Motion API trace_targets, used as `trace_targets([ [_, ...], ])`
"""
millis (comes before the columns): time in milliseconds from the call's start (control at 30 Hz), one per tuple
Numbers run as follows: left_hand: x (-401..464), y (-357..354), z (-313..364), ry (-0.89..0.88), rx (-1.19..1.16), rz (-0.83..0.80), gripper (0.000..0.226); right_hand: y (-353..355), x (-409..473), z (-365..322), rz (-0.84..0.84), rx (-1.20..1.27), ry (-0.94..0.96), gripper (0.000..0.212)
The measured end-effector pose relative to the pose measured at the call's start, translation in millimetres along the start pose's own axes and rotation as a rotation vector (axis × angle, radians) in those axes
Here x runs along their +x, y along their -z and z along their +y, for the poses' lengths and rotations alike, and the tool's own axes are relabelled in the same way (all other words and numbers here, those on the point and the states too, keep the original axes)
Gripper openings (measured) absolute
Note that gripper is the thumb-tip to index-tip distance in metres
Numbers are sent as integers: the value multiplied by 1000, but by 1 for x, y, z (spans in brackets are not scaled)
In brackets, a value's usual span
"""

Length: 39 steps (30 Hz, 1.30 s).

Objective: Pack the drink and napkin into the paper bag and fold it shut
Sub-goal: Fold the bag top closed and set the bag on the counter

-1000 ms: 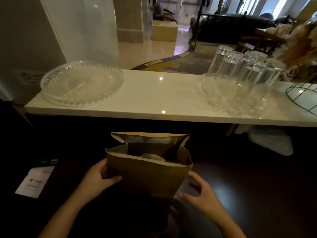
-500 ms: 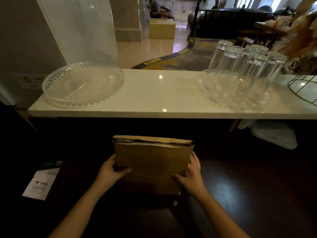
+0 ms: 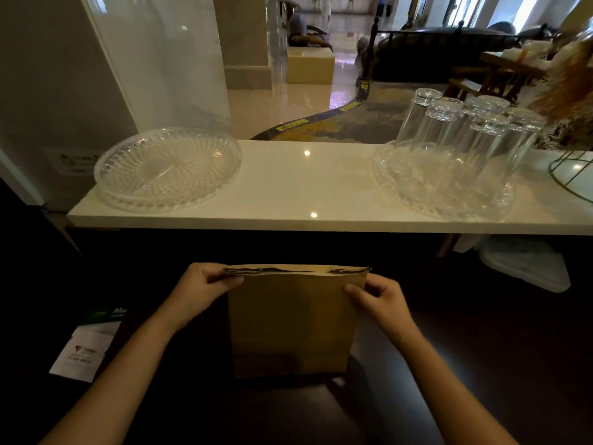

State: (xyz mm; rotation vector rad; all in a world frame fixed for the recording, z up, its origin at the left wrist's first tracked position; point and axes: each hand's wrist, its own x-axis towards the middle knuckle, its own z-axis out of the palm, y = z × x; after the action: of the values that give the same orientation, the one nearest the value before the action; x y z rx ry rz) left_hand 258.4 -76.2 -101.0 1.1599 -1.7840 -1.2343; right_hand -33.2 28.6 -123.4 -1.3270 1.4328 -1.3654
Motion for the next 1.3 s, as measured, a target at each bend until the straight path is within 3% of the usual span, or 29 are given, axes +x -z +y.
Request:
trace_targets([
  [100,8,8,16,-55,36,-37,33,7,7,-15,-46,1,39,41],
  [267,8,4,11,-8,-16,-54,25,7,12,-9,-34,24,16,29],
  [467,12,6,16,-38,-9,-99,45,7,22,-15,-84,34,9,40],
  [600,10,6,16,-41,-7,-110,40,5,22,-13,-92,19,1,39],
  [867,5,19,33,-120,102,-228,22,0,23,-18,-102,12,53,9],
  [933,9,16,44,-151,99,-170,31,3,21,-19,-125,80,28,22],
  [1033,23,-5,70,-288,333,-13,22,7,21,-20,-152,10,29,21],
  [1100,33,-35,89,-386,613,-128,25,8,21,-20,-173,-18,51,12],
  [1167,37,-72,102,-416,854,-355,32,9,21,-22,-183,-25,71,10],
  [1233,38,-102,105,-440,947,-492,31,10,22,-25,-183,-34,87,7],
  [1300,38,-113,101,-496,908,-497,24,12,21,-26,-164,-77,96,8],
])
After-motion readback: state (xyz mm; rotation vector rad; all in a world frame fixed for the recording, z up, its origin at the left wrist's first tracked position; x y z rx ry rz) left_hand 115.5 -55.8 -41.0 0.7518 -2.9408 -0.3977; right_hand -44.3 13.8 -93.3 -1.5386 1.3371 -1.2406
